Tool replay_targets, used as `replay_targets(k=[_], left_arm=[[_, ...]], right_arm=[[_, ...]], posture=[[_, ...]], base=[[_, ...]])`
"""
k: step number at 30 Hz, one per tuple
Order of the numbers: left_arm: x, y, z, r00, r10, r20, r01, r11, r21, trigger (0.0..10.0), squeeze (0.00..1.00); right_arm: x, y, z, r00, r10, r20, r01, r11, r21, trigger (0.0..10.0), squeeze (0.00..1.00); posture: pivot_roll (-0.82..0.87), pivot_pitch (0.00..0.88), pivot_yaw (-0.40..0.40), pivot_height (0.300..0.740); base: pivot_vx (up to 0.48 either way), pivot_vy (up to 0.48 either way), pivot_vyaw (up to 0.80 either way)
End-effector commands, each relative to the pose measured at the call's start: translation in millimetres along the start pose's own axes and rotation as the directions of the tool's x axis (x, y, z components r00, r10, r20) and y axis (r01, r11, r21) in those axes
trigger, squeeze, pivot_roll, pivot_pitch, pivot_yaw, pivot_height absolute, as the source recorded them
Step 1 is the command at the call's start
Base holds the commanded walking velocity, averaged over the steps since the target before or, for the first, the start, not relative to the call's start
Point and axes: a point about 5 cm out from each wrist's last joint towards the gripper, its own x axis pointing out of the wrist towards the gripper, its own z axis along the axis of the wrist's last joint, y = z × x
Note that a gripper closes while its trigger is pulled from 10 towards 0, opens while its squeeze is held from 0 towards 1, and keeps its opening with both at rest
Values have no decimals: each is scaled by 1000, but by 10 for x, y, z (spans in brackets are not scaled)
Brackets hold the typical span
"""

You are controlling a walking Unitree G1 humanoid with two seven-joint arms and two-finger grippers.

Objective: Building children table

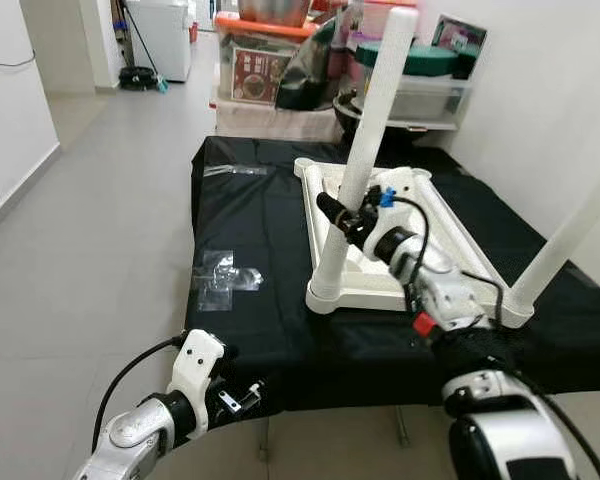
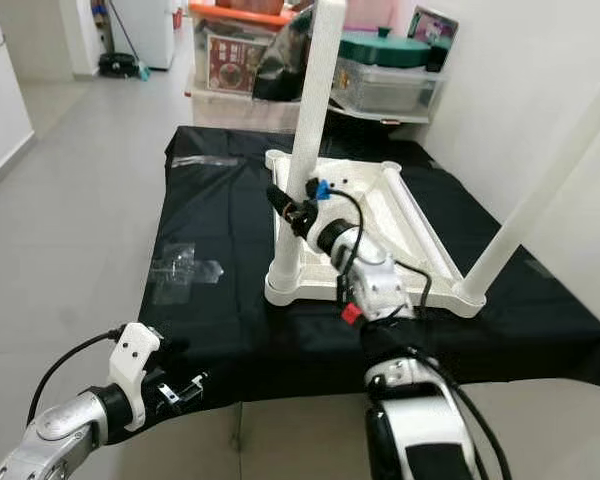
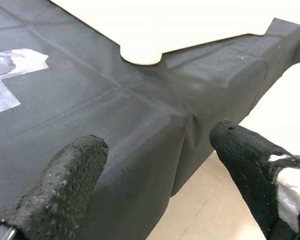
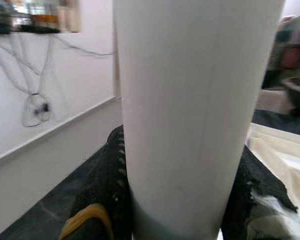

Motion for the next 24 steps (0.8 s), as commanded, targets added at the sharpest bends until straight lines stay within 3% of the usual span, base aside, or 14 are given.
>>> replay_targets(k=[1, 2, 5, 8, 20, 24], left_arm=[[17, -51, 5, 1000, -14, 6, 14, 1000, -9, 10000, 0], [17, -51, 5, 1000, -14, 6, 14, 1000, -9, 10000, 0], [28, -37, 24, 1000, -8, 11, 8, 1000, -5, 10000, 0], [30, -35, 29, 1000, -7, 14, 7, 1000, -6, 10000, 0], [33, -51, 22, 1000, -1, 17, 1, 1000, -15, 10000, 0], [32, -60, 15, 1000, 0, 16, 0, 1000, -19, 10000, 0]], right_arm=[[-120, 6, -496, 971, -107, -215, 115, 993, 27, 0, 0], [-120, 6, -496, 971, -107, -215, 115, 993, 27, 0, 0], [-138, 178, -589, 935, -268, -233, 277, 961, 6, 0, 0], [-129, 226, -619, 928, -274, -252, 286, 958, 12, 0, 0], [-44, 395, -632, 920, -233, -317, 258, 965, 39, 0, 0], [-19, 397, -590, 936, -150, -317, 175, 983, 50, 0, 0]], posture=[[33, 0, -135, 740], [33, 0, -135, 740], [39, 0, -139, 740], [39, 0, -139, 740], [40, 0, -153, 740], [37, 0, -153, 740]], base=[[0, 0, 0], [0, 0, 0], [0, 0, 0], [0, 0, 0], [0, 0, 0], [0, 0, 0]])
